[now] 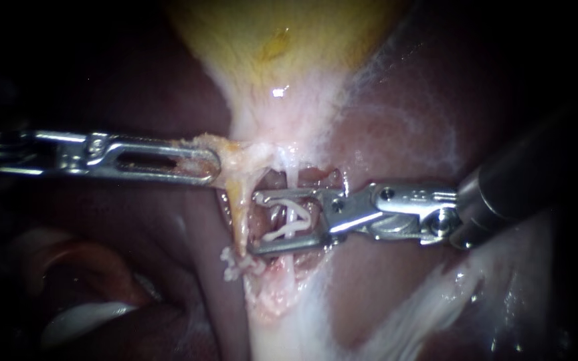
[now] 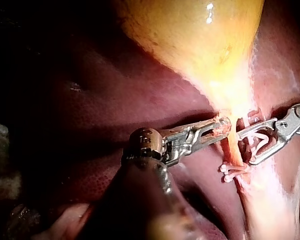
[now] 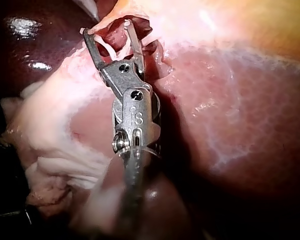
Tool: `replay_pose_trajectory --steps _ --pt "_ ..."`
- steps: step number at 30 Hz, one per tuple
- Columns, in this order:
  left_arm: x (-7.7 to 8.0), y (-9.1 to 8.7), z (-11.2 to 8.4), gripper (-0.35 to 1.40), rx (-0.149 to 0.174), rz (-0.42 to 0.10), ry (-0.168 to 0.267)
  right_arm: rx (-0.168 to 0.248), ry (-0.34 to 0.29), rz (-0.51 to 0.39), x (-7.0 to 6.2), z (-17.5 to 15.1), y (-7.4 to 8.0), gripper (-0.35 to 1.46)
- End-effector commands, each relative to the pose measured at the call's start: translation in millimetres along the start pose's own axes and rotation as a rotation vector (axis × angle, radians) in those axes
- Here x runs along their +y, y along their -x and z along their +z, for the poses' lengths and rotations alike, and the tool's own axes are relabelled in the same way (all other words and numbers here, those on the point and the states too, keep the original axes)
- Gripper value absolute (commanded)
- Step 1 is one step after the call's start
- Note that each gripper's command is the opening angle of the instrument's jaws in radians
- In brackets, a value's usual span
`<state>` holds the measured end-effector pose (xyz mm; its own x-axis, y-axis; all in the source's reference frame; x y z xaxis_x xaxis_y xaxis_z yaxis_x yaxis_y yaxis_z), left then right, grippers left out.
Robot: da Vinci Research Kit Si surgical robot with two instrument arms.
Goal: Clipping third clip left tube
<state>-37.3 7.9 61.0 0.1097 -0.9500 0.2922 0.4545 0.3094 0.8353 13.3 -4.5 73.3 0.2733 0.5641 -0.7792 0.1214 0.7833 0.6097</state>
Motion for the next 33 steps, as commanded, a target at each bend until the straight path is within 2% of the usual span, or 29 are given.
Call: replay_pose_trajectory --steps 1,13,25,29,33 --pt "0.0 0.0 0.0 -0.35 0.0 0.0 0.001 -0.002 -0.005 0.004 0.0 0.0 0.0 0.44" --pt "-0.1 -0.1 0.1 -0.35 -0.001 0.0 0.002 0.023 -0.01 0.049 0.3 0.9 -0.4 0.45" --pt "-0.3 -0.1 0.3 -0.35 0.0 -0.001 0.0 0.098 -0.009 0.086 1.1 2.1 -1.6 0.48" --pt "-0.3 -0.1 0.4 -0.35 -0.001 -0.001 0.001 0.107 -0.025 0.111 1.1 2.5 -1.8 0.48" --pt "-0.4 0.0 0.5 -0.35 0.001 -0.001 -0.001 0.133 -0.046 0.141 1.0 3.1 -2.1 0.48"
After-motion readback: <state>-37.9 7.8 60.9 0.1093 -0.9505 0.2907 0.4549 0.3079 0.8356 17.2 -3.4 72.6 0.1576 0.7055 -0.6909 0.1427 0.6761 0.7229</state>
